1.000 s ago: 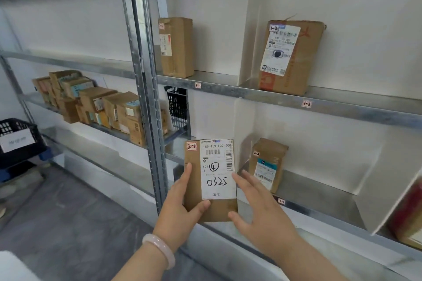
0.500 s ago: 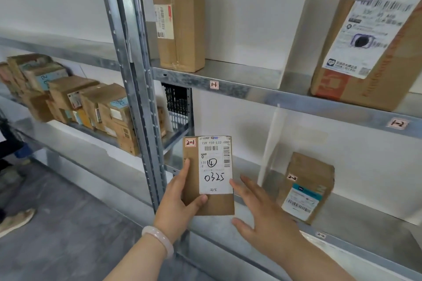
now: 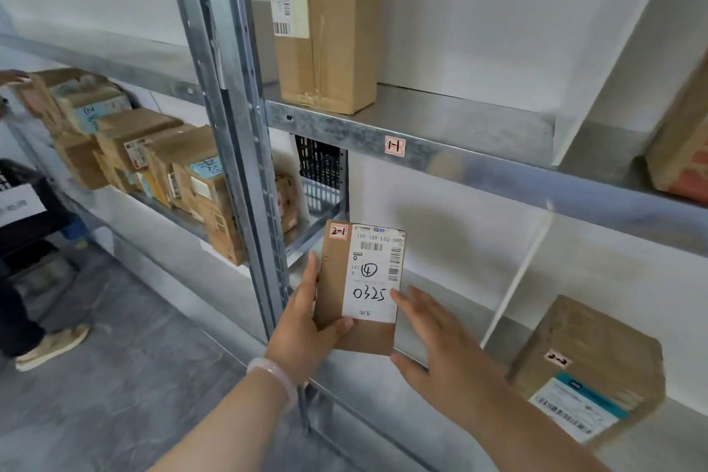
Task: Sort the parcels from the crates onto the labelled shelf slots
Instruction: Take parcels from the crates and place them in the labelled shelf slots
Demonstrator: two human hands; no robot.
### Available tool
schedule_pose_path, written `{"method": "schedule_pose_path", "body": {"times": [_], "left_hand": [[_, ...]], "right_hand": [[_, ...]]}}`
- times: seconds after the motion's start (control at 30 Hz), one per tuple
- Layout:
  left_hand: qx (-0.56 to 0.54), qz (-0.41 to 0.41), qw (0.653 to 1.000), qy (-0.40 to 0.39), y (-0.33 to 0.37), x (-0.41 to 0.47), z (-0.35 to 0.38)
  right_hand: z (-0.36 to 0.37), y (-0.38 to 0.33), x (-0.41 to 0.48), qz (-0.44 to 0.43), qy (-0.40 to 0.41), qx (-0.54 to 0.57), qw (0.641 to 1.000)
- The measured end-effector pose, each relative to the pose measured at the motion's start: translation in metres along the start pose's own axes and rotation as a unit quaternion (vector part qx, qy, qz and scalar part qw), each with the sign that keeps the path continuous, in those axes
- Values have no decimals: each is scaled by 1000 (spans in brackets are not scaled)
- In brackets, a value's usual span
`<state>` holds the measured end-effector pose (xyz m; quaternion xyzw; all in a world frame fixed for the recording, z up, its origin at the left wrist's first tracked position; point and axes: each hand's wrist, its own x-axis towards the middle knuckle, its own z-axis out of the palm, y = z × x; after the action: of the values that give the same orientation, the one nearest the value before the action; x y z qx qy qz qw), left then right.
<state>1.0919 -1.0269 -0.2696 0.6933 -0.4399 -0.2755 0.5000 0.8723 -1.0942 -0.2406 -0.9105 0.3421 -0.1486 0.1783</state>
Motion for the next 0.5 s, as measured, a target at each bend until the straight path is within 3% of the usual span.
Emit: {"method": "schedule_pose_path", "body": {"times": [0.33, 0.5], "left_hand": [[-26, -23, 990, -134, -44, 103, -27], [7, -6, 987, -157, -74, 143, -35]], "right_hand": [[37, -2, 57, 118, 39, 6, 992], [61, -14, 75, 178, 65, 11, 982]]}}
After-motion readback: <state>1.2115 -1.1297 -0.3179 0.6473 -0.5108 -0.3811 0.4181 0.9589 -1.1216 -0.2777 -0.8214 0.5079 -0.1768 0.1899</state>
